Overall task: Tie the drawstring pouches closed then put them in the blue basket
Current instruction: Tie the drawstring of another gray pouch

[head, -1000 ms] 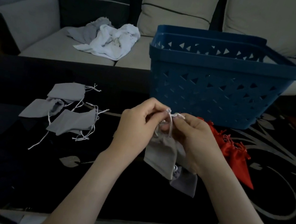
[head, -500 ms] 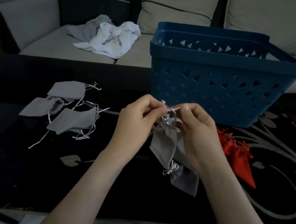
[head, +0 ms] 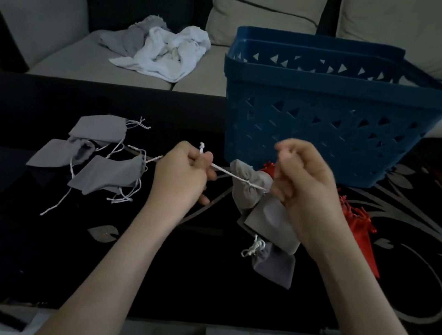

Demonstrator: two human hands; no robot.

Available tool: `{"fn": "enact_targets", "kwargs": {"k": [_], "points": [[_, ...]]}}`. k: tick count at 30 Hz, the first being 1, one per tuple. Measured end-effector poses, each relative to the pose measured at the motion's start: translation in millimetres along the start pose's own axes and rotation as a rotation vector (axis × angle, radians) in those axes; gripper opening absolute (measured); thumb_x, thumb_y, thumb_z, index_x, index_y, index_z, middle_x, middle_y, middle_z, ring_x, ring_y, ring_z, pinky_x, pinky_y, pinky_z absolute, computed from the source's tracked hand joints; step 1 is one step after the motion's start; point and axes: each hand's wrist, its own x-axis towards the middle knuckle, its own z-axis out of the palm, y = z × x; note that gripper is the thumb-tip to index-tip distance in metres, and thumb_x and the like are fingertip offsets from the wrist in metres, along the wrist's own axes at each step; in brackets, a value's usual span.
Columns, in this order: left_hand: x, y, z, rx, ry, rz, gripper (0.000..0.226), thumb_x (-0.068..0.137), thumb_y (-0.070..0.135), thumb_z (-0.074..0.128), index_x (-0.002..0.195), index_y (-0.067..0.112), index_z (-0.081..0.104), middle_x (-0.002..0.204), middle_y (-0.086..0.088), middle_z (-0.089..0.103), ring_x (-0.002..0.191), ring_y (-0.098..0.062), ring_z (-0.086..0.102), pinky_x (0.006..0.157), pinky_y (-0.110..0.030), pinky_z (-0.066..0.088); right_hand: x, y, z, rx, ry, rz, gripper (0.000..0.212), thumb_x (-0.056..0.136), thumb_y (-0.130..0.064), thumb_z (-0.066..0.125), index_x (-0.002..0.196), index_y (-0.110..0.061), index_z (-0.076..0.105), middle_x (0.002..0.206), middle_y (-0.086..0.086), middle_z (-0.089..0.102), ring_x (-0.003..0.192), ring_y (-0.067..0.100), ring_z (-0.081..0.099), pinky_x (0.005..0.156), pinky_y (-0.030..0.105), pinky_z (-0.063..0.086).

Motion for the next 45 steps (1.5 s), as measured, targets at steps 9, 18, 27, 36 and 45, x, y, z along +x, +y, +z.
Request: {"fn": "enact_targets", "kwargs": {"k": [9,18,27,36,45], "points": [[-15,16,-2,-0.419,-0.392,0.133,0.011,0.093,0.013,0.054,0.085,0.006,0.051,0.070,-0.006,0.071,0.038,-0.008,0.041,0.032,-0.017,0.029,-2,15,8,-0.616,-0.215,-0.013,0.011,0.089,-0.008,0.062,0.086,-0.017,0.067,0.083,-0.003,0.063,0.078,0.003,0.057,0.075,0.019,0.044],[-5,3,-8,-0.164,-0.353,0.228,0.029,0.089,0.015,0.062,0.116,0.021,0.053,0.094,0.004,0.073,0.083,-0.009,0.066,0.075,-0.020,0.047,-4,15,14,-0.221,-0.222,0.136,0.011,0.087,-0.015,0.063,0.077,-0.010,0.064,0.059,-0.001,0.053,0.056,0.009,0.046,0.059,0.020,0.038],[-5,0,-10,0.030,-0.230,0.302,0.010,0.086,0.018,0.067,0.082,0.027,0.066,0.079,0.008,0.069,0.077,-0.004,0.064,0.071,-0.018,0.048,-5,17,18,-0.049,-0.110,0.166,0.010,0.084,-0.018,0.067,0.074,-0.017,0.068,0.065,0.000,0.059,0.061,0.010,0.050,0.069,0.031,0.038],[-13,2,3,0.019,-0.144,0.329,0.013,0.091,0.020,0.060,0.086,0.017,0.072,0.079,0.008,0.071,0.078,-0.002,0.065,0.072,-0.020,0.050,-5,19,22,-0.054,-0.075,0.072,0.013,0.072,-0.020,0.069,0.085,-0.018,0.066,0.075,0.006,0.058,0.072,0.021,0.055,0.071,0.030,0.047],[-14,6,2,-0.056,-0.319,0.293,0.017,0.094,0.016,0.057,0.094,0.020,0.073,0.090,0.008,0.072,0.085,-0.001,0.065,0.078,-0.018,0.048,-4,19,22,-0.154,0.003,-0.055,0.017,0.085,-0.010,0.065,0.080,-0.026,0.070,0.082,0.001,0.064,0.081,0.021,0.057,0.081,0.038,0.047]]}}
